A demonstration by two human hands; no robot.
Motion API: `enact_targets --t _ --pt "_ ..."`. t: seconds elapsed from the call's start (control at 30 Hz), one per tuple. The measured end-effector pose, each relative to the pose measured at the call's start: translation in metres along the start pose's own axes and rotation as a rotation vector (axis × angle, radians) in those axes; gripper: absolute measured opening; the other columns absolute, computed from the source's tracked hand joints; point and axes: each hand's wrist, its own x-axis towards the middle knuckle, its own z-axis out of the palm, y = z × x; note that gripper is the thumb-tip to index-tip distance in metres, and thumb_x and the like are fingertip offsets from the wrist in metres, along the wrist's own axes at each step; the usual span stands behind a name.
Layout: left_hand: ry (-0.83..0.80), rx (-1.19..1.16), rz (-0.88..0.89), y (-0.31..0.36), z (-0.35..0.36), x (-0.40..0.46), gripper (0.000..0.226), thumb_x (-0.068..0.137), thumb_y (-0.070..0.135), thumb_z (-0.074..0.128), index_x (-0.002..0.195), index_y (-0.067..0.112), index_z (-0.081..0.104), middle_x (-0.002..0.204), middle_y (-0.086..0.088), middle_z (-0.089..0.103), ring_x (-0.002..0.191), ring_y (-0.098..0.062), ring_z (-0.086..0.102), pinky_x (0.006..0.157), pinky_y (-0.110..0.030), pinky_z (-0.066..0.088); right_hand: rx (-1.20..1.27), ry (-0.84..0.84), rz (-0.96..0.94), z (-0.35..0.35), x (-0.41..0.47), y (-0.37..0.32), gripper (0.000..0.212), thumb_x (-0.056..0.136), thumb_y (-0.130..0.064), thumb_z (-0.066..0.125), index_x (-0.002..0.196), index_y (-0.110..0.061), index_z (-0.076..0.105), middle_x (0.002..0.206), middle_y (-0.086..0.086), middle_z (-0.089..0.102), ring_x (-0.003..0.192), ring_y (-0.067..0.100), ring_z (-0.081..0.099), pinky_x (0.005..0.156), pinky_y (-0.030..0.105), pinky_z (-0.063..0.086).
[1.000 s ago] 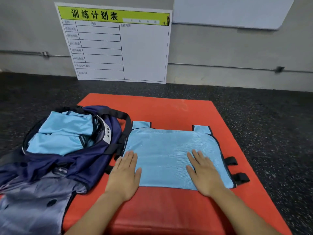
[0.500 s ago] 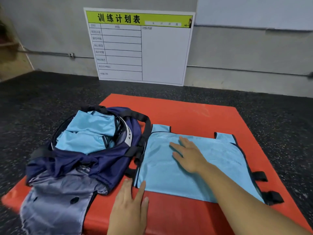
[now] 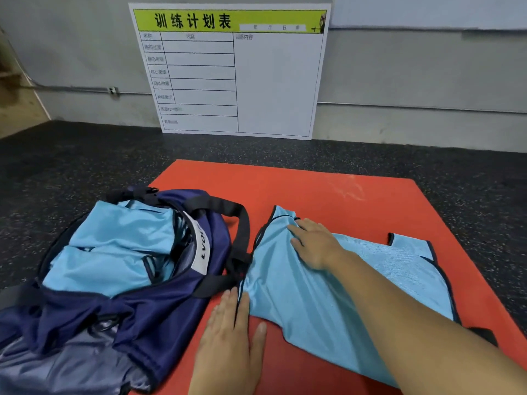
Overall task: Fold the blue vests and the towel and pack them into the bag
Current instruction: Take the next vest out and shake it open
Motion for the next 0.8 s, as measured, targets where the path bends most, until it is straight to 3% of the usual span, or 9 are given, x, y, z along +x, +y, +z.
enact_targets --t 0.07,0.13,0.23,0.37,0.53,0.67,0.73,0.8 --pt "-0.015 -0.03 -0.005 0.01 0.0 0.024 0.077 0.096 0.062 0.024 0.142 0.011 0.058 0.149 -0.011 0.052 0.131 -0.029 0.058 0.105 -0.042 0.048 -0.028 0.023 0.058 0.001 0.005 0.017 0.055 0.11 -0.041 0.022 0.162 -0.024 0.021 0.17 0.002 0.015 0.157 0.023 0.008 0.127 0.043 0.007" --pt "-0.007 -0.044 0.004 0.022 0.001 0.051 0.085 0.092 0.066 0.011 0.156 0.015 0.037 0.165 -0.006 0.029 0.15 -0.021 0.032 0.119 -0.035 0.03 -0.045 0.053 0.141 0.002 0.003 0.04 0.055 0.109 -0.043 0.022 0.161 -0.024 0.024 0.169 0.004 0.017 0.156 0.025 0.011 0.126 0.043 0.01" --pt "-0.005 -0.093 -0.012 0.035 0.007 0.104 0.076 0.1 0.06 0.011 0.161 0.016 0.023 0.17 -0.001 0.009 0.156 -0.013 0.002 0.123 -0.027 0.009 -0.051 0.085 0.258 0.0 -0.009 0.077 0.057 0.107 -0.05 0.023 0.16 -0.028 0.026 0.168 0.006 0.019 0.155 0.025 0.013 0.126 0.044 0.011" --pt "-0.067 0.004 -0.012 0.041 0.022 0.177 0.069 0.105 0.054 0.02 0.161 0.014 0.02 0.17 -0.004 0.006 0.157 -0.022 -0.001 0.127 -0.039 0.003 -0.028 0.086 0.294 -0.008 -0.035 0.118 0.059 0.105 -0.059 0.024 0.16 -0.036 0.023 0.168 0.006 0.017 0.156 0.025 0.012 0.126 0.04 0.011" --pt "-0.14 0.09 -0.004 0.052 0.031 0.249 0.066 0.104 0.056 0.019 0.162 0.025 0.013 0.171 -0.001 -0.005 0.157 -0.022 -0.006 0.126 -0.046 0.001 0.052 0.1 0.251 -0.005 -0.094 0.166 0.066 0.1 -0.068 0.025 0.161 -0.044 0.014 0.171 0.002 0.011 0.157 0.02 0.01 0.127 0.039 0.011" --pt "-0.165 0.122 0.02 0.061 0.039 0.267 0.066 0.104 0.057 0.018 0.163 0.029 0.01 0.17 -0.004 -0.01 0.157 -0.023 -0.008 0.126 -0.045 0.001 0.04 0.098 0.169 0.01 -0.151 0.191 0.09 0.083 -0.086 -0.005 0.16 -0.045 0.016 0.17 -0.008 0.003 0.157 0.012 -0.002 0.127 0.033 0.0" --pt "-0.113 0.122 0.13 0.068 0.041 0.248 0.069 0.101 0.057 0.016 0.162 0.024 0.016 0.17 -0.006 -0.004 0.157 -0.024 -0.004 0.127 -0.044 0.003 0.053 0.132 0.171 0.02 -0.169 0.196 0.088 0.084 -0.085 -0.006 0.159 -0.047 0.018 0.168 -0.015 0.001 0.156 0.006 -0.004 0.125 0.027 -0.005" --pt "-0.052 0.041 0.35 0.077 0.035 0.207 0.078 0.095 0.061 0.011 0.161 0.02 0.025 0.17 -0.005 0.008 0.157 -0.02 0.002 0.126 -0.039 0.005 0.075 0.158 0.194 0.026 -0.177 0.197 0.084 0.087 -0.083 -0.004 0.158 -0.047 0.02 0.166 -0.018 0.0 0.153 -0.001 -0.007 0.122 0.022 -0.009"
